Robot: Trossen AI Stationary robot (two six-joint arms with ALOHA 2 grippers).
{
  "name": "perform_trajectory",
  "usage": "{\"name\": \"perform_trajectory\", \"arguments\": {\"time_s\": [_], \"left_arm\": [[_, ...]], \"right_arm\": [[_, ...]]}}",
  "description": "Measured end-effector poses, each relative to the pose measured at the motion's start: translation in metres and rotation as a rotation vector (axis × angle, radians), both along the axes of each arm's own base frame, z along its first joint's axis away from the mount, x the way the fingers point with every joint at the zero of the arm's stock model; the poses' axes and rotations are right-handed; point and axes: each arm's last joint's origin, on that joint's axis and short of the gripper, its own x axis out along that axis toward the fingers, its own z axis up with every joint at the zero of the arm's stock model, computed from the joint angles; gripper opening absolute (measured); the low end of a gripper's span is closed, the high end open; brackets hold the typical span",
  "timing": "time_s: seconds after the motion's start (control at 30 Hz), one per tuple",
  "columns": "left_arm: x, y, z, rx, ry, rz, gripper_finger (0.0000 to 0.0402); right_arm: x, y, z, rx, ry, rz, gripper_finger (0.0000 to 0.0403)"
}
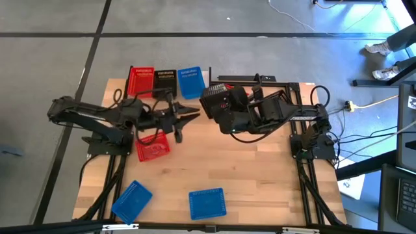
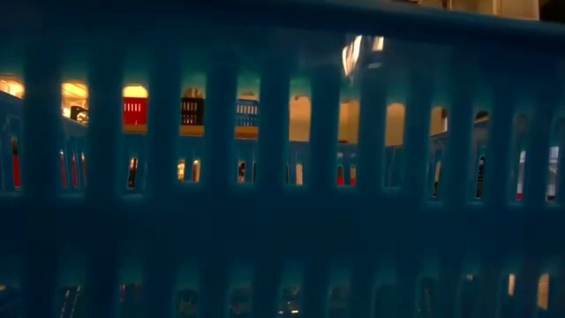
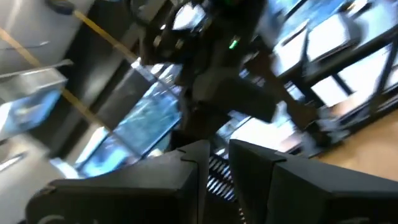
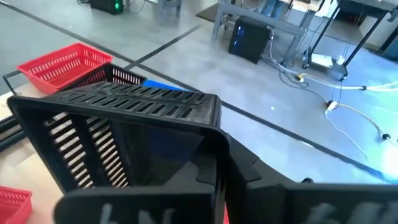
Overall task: Stack baskets on shelf by color
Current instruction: Stack the bottom black bin on the other black bin on the shelf
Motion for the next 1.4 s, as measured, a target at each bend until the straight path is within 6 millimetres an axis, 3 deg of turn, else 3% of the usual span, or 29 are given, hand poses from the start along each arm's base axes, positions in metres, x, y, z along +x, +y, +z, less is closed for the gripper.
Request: {"name": "perform_trajectory", "arguments": {"time_s": [0.17, 0.4, 0.63, 0.97, 1.4], "left_arm": [[0.016, 0.002, -0.008, 0.070, 0.012, 0.181, 0.0057], [0.032, 0.000, -0.017, 0.221, 0.044, 0.265, 0.0057], [0.034, -0.002, -0.015, 0.261, 0.035, 0.437, 0.0057], [0.033, -0.004, -0.014, 0.271, 0.035, 0.450, 0.0057], [0.034, 0.010, -0.015, 0.247, 0.041, 0.489, 0.0057]], "right_arm": [[0.000, 0.000, 0.001, -0.030, 0.002, -0.011, 0.0000], [0.000, -0.002, 0.001, -0.049, 0.016, -0.014, 0.0000], [0.000, -0.003, 0.001, -0.050, 0.018, -0.017, 0.0000], [0.000, -0.003, 0.001, -0.050, 0.020, -0.016, 0.0000], [0.000, -0.003, 0.001, -0.049, 0.021, -0.016, 0.0000]]}}
